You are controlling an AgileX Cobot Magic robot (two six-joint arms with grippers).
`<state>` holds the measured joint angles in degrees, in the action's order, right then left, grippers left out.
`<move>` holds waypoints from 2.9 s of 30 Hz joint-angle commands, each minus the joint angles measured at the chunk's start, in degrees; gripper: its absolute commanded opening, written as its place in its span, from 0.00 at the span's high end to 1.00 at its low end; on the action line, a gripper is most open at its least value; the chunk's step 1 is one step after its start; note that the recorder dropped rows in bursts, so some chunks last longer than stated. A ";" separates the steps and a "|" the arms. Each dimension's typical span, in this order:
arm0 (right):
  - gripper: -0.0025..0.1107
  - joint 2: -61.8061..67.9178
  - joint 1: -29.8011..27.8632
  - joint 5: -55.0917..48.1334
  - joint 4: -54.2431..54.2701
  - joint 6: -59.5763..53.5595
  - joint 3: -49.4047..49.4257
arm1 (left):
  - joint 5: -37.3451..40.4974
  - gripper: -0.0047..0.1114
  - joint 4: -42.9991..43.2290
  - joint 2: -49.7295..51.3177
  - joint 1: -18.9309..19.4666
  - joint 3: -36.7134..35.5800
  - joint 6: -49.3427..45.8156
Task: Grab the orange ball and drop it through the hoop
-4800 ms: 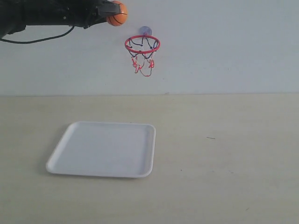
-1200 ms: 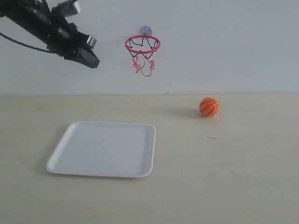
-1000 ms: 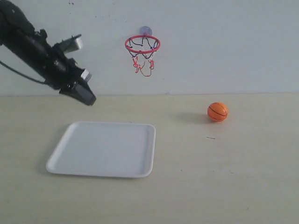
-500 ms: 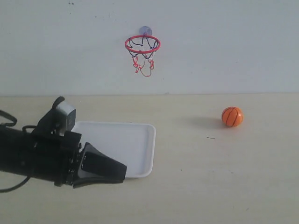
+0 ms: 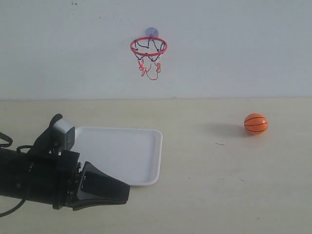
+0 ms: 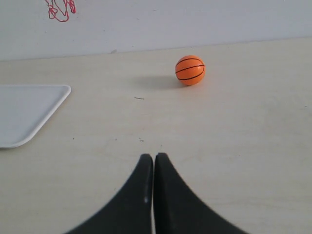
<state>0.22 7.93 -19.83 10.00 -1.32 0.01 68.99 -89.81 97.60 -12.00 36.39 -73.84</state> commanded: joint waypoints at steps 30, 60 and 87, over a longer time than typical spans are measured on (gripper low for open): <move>0.98 -0.22 0.03 0.56 -0.03 -0.12 -0.01 | -68.20 0.92 -1.69 -88.72 0.73 -20.74 -14.68; 0.98 -0.22 0.03 0.56 -0.03 -0.12 -0.01 | -61.08 0.92 50.69 -95.05 14.08 -34.50 69.39; 0.98 -0.22 0.03 0.56 -0.03 -0.12 -0.01 | -51.02 0.92 81.27 -97.60 14.09 -36.39 68.45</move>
<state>0.22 7.93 -19.83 10.00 -1.32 0.01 17.82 -8.18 0.22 2.04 0.19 -6.59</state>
